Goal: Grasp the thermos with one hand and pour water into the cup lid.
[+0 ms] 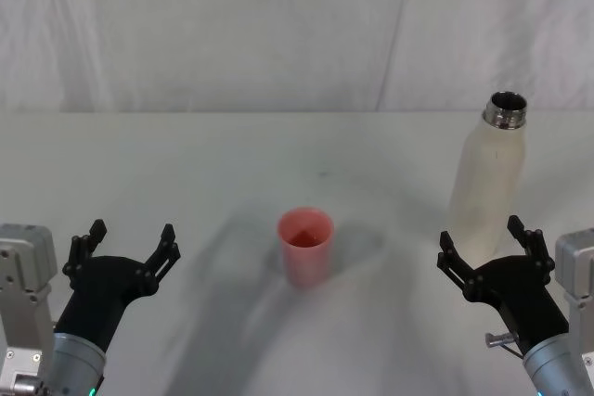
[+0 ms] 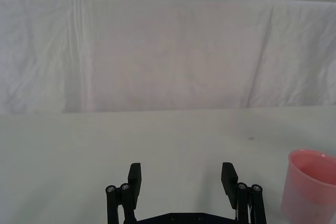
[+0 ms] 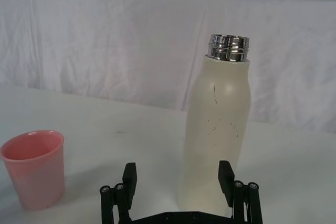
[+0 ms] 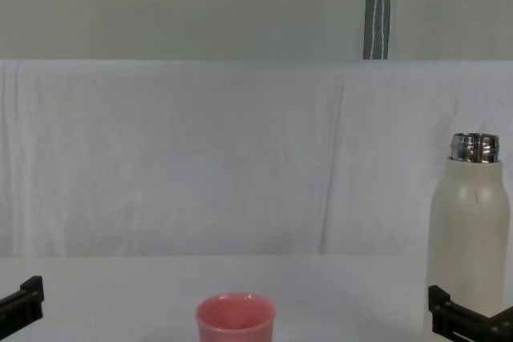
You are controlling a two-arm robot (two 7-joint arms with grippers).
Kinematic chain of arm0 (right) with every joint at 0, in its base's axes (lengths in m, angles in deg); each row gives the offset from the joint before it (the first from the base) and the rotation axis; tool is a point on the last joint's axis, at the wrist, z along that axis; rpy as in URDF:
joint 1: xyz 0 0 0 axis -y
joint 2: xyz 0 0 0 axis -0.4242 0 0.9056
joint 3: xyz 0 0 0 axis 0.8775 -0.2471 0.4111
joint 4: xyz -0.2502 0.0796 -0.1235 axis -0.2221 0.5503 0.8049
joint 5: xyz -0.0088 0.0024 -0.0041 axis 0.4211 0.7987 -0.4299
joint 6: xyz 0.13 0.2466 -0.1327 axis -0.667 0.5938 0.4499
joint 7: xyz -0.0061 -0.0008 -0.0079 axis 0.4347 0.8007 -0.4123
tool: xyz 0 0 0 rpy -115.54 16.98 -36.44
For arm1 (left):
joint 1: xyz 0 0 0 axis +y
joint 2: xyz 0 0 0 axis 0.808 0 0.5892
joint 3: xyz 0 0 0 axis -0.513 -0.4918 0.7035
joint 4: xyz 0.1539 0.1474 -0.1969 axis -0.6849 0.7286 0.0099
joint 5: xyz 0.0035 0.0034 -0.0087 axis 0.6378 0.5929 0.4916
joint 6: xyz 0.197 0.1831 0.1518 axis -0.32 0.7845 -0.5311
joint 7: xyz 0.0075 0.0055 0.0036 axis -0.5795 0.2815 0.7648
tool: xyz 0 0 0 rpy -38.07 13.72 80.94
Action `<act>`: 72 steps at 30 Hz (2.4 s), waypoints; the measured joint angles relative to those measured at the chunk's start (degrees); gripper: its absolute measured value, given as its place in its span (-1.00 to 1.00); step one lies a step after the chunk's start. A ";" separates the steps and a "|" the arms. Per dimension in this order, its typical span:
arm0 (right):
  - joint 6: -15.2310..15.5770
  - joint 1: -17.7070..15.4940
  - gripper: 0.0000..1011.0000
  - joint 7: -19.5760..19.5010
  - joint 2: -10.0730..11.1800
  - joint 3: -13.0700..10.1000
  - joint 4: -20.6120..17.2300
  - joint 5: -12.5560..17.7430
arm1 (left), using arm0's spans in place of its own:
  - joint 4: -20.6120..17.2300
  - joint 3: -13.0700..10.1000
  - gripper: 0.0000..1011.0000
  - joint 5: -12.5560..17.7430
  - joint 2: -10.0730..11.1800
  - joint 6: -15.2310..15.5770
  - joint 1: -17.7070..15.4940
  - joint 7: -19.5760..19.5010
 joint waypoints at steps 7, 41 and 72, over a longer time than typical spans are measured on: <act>0.00 0.00 0.98 0.00 0.00 0.00 0.00 0.00 | 0.00 0.00 0.98 0.00 0.00 0.00 0.00 0.00; 0.00 0.00 0.98 0.00 0.00 0.00 0.00 0.00 | 0.00 0.00 0.98 0.00 0.00 0.00 0.00 0.00; -1.68 1.41 0.98 3.84 -3.93 -5.12 2.81 2.24 | 0.00 0.00 0.98 0.00 0.00 0.00 0.00 0.00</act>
